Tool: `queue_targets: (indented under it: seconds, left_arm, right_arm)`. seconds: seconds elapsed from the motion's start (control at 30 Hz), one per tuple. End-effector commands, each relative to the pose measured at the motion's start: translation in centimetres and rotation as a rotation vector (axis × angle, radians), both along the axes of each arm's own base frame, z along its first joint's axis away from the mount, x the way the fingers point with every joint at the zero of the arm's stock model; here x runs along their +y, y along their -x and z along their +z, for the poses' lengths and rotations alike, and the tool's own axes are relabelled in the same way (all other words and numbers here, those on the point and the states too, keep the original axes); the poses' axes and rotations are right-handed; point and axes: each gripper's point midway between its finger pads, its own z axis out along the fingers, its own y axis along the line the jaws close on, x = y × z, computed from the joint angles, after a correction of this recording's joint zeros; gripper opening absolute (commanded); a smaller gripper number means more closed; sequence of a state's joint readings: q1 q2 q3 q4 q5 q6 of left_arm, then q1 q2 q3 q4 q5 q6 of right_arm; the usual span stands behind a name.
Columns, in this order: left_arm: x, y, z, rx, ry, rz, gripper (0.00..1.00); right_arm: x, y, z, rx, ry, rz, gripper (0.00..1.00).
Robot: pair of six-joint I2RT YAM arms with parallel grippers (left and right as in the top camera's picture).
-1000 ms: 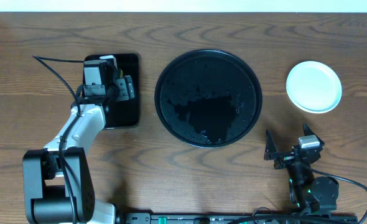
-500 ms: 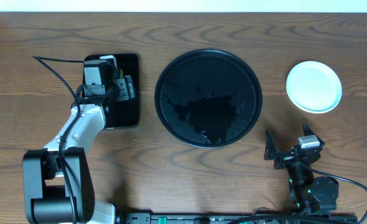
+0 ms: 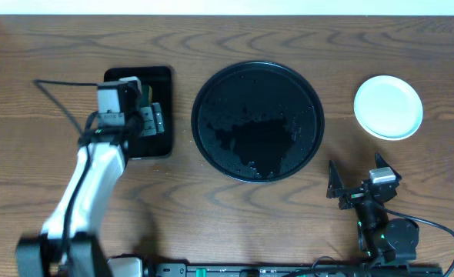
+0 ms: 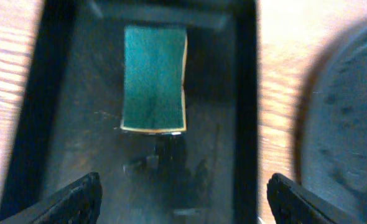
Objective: Clean dirty plates on tray and stack at the side
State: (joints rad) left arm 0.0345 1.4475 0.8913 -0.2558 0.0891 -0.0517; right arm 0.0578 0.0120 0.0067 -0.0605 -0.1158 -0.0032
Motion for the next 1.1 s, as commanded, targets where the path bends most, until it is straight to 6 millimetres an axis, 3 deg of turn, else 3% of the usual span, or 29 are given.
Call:
queue_targets:
  seconds: [0.0, 0.27, 0.47, 0.6, 0.67, 0.77, 1.0, 1.07]
  left_arm:
    - [0.1, 1.4, 5.4, -0.122, -0.015, 0.008, 0.85]
    - [0.0, 5.3, 16.4, -0.448, -0.023, 0.010, 0.85]
    - [-0.2, 9.5, 22.7, -0.667, -0.029, 0.011, 0.85]
    - [-0.2, 12.2, 25.1, -0.774, -0.033, 0.012, 0.85]
    - [-0.3, 13.4, 25.1, -0.805, -0.034, 0.012, 0.85]
    - [-0.3, 14.3, 23.1, -0.802, -0.033, 0.012, 0.85]
    - [-0.3, 15.3, 14.8, -0.732, -0.031, 0.011, 0.85]
    - [-0.3, 15.4, 13.3, -0.741, -0.031, 0.011, 0.85]
  right_arm:
    - [-0.2, 0.0, 0.0, 0.003, -0.017, -0.013, 0.99]
    - [-0.2, 0.0, 0.0, 0.003, -0.017, -0.013, 0.99]
    - [-0.2, 0.0, 0.0, 0.003, -0.017, -0.013, 0.99]
    - [-0.2, 0.0, 0.0, 0.003, -0.017, -0.013, 0.99]
    - [-0.2, 0.0, 0.0, 0.003, -0.017, -0.013, 0.99]
    - [-0.2, 0.0, 0.0, 0.003, -0.017, -0.013, 0.99]
    - [-0.2, 0.0, 0.0, 0.003, -0.017, -0.013, 0.99]
    - [-0.2, 0.0, 0.0, 0.003, -0.017, -0.013, 0.99]
